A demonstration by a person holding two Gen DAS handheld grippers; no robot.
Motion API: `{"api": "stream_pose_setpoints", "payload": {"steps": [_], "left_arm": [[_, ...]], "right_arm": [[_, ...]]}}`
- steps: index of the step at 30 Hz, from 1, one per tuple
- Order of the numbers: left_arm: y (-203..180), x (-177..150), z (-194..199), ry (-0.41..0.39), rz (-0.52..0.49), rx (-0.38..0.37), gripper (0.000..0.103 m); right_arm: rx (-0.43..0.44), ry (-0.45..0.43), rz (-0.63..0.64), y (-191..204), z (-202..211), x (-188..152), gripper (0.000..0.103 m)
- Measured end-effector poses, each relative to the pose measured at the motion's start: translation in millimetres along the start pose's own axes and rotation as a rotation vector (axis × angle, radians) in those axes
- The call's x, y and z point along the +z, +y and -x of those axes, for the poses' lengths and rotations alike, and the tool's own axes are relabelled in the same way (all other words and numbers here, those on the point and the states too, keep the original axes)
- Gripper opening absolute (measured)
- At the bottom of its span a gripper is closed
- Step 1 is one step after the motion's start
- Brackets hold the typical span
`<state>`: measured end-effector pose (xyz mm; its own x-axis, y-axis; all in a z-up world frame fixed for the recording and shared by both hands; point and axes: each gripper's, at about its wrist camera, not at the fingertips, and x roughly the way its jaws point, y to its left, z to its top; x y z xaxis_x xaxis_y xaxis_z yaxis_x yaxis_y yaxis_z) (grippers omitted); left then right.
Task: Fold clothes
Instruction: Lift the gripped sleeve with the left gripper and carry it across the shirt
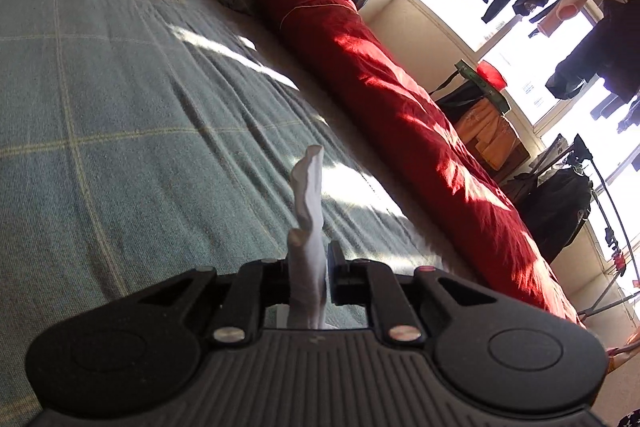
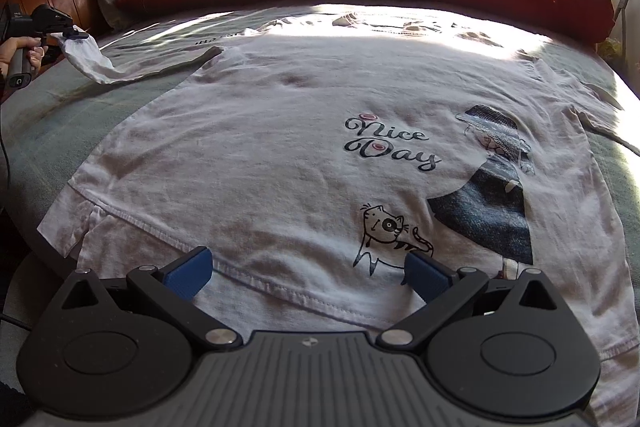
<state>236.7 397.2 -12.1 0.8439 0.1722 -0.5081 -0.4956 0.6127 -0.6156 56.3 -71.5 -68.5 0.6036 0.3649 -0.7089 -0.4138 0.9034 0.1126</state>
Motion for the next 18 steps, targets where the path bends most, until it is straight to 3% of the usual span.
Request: {"api": "stream_pose_setpoints", "payload": {"steps": [18], "left_arm": [[-132,-39,-9,0.089,-0.177,-0.072,0.010]], "right_arm": [[0.049,-0.072,-0.037,-26,21,-3,0.103]]}}
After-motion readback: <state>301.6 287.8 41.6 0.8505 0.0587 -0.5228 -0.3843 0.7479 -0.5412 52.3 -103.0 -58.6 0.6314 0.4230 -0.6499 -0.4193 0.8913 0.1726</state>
